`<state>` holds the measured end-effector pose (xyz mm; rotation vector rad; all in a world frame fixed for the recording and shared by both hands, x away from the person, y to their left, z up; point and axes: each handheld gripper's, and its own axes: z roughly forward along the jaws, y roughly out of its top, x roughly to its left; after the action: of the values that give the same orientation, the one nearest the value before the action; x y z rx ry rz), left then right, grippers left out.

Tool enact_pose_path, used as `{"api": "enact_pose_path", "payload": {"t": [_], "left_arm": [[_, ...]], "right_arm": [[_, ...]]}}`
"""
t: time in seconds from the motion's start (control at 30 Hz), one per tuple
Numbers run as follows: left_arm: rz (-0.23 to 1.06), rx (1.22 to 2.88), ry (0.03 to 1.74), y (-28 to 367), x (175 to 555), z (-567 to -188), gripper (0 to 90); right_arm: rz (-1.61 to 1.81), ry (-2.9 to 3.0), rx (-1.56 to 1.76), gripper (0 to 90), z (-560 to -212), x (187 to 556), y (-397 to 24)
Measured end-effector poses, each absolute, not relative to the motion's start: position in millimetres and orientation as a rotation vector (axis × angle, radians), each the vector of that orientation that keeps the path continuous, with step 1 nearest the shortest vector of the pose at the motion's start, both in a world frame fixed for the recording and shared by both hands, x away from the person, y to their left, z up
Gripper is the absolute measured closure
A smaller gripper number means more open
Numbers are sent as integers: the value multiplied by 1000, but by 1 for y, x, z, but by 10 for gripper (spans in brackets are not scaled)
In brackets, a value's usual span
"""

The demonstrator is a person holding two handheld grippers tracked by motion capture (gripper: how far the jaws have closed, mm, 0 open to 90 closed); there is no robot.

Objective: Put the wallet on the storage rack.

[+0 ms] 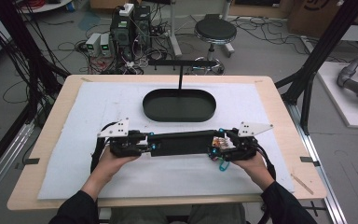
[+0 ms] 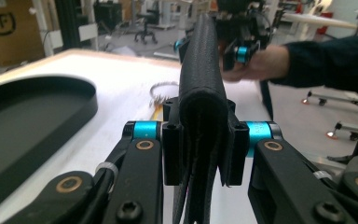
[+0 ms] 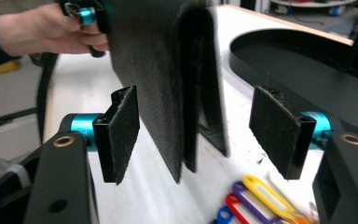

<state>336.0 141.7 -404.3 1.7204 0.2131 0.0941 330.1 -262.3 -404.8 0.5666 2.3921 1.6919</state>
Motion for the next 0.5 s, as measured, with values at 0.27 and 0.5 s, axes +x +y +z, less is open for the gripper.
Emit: {"api": "enact_pose_path", "payload": {"t": [0.27,0.5], "left_arm": [[70,1734,160,121,343,-393,742],[91,1725,181,121,345,-392,718]], "right_arm": [[1771,2371,524,515,-396,331,-266],[1796,2369,451,699,-394,330,-270]]}}
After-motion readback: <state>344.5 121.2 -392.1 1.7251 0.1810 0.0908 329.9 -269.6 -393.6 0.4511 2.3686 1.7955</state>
